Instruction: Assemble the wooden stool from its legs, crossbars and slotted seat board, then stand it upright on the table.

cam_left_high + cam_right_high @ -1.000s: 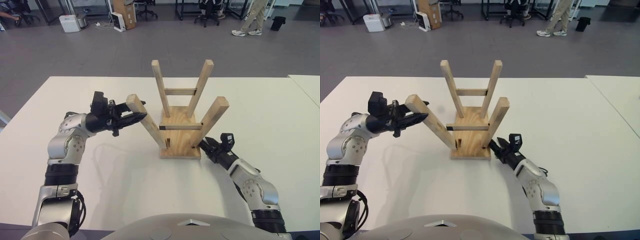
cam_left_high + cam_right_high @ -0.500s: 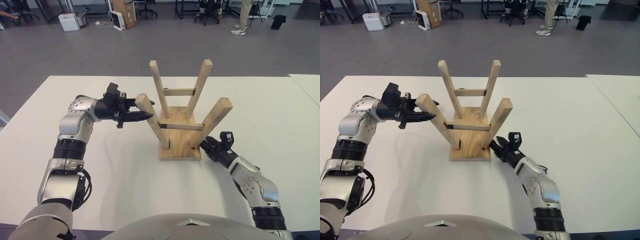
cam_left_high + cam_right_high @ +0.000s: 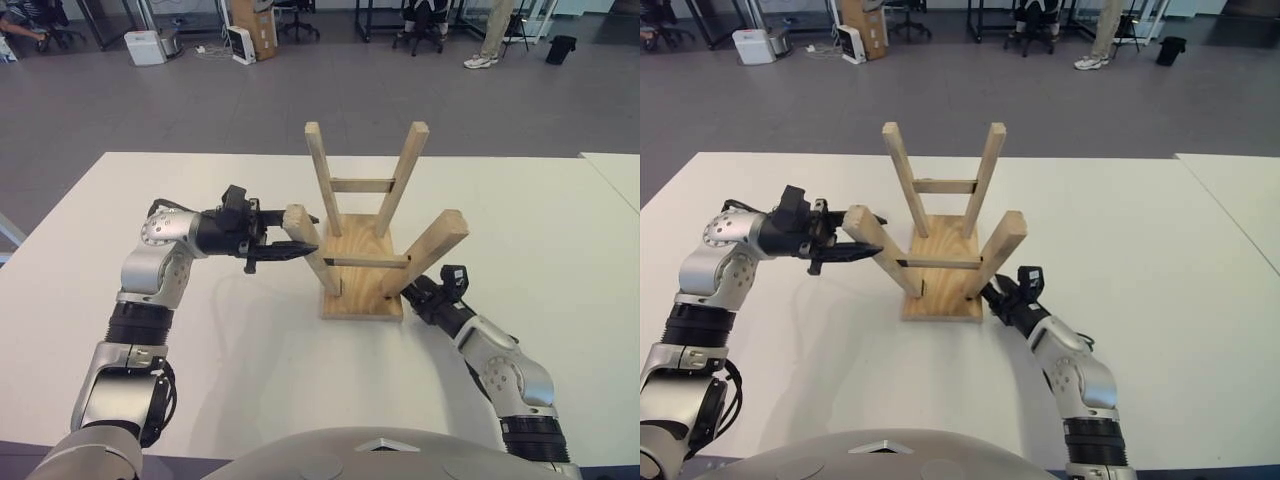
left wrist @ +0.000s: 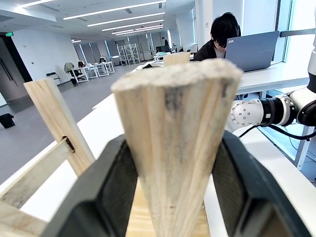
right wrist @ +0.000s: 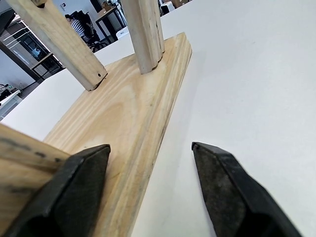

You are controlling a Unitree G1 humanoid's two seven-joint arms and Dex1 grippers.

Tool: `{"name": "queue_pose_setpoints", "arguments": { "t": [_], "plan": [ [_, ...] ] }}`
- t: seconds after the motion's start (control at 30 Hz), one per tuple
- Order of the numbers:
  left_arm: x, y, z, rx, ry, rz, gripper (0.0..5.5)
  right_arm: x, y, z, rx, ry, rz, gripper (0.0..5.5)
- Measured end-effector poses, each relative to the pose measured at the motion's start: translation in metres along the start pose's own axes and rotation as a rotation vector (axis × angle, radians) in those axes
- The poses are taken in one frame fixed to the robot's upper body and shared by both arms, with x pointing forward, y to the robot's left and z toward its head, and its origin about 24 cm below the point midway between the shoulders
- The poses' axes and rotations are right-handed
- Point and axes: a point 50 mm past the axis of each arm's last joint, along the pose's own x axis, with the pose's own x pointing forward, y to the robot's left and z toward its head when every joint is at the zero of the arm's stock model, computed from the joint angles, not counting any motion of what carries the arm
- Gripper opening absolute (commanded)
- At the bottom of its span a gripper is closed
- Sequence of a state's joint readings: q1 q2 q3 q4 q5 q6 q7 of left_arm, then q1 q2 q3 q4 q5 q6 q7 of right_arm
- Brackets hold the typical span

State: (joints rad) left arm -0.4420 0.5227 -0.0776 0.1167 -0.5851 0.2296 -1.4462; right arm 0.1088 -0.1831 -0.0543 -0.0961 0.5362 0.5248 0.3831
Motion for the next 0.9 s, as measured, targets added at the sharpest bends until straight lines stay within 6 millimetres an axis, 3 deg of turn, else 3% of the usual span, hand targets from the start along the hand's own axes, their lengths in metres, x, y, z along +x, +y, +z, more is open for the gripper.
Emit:
{"name": "queue_pose_setpoints", "arguments": {
  "t": [0.2, 0.37, 0.67, 0.73, 0.9],
  "plan": [
    [0.005, 0.005, 0.007, 0.002, 0.084, -0.012, 2.03, -0.001, -0.001, 0.001, -0.005, -0.009, -0.010, 3.11],
    [0.007, -0.001, 0.007, 0.036, 0.095, 0.031, 2.03, -0.002, -0.002, 0.001, -0.008, -0.014, -0.016, 3.11],
    [0.029, -0.013, 0.008, -0.001, 0.097, 0.111, 2.03, -0.006, -0.011, 0.006, -0.028, -0.035, -0.073, 3.11],
    [0.033, -0.016, 0.010, -0.017, 0.114, 0.122, 2.47, -0.007, -0.013, 0.007, -0.031, -0.037, -0.081, 3.11],
    [0.044, -0.048, -0.060, -0.408, 0.377, 0.129, 3.54, -0.003, -0.007, 0.004, -0.029, -0.009, -0.031, 3.11]
  ]
}}
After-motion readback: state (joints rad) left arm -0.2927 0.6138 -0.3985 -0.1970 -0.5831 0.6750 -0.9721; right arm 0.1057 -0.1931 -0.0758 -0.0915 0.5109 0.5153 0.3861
